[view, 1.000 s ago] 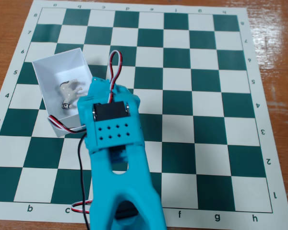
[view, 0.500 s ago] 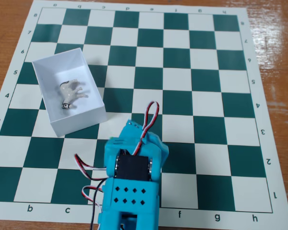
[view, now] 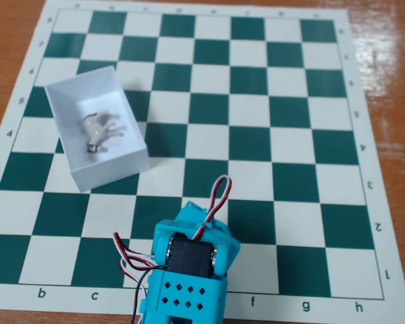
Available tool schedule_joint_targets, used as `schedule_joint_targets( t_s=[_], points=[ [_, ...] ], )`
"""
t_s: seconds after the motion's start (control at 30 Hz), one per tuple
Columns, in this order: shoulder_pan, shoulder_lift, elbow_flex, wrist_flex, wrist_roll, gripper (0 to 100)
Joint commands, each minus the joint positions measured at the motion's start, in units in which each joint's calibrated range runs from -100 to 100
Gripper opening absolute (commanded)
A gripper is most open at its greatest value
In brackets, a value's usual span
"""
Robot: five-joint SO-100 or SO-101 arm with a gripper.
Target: Grab the toy horse and put it in the box.
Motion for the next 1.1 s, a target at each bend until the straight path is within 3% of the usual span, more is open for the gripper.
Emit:
schedule_joint_targets(
  t_s=[0.0,1.07],
  points=[
    [0.9,-0.2,0.5,-0.7,-0.3,0],
    [-1.9,-0.2,0.5,-0.7,-0.2,0]
  ],
)
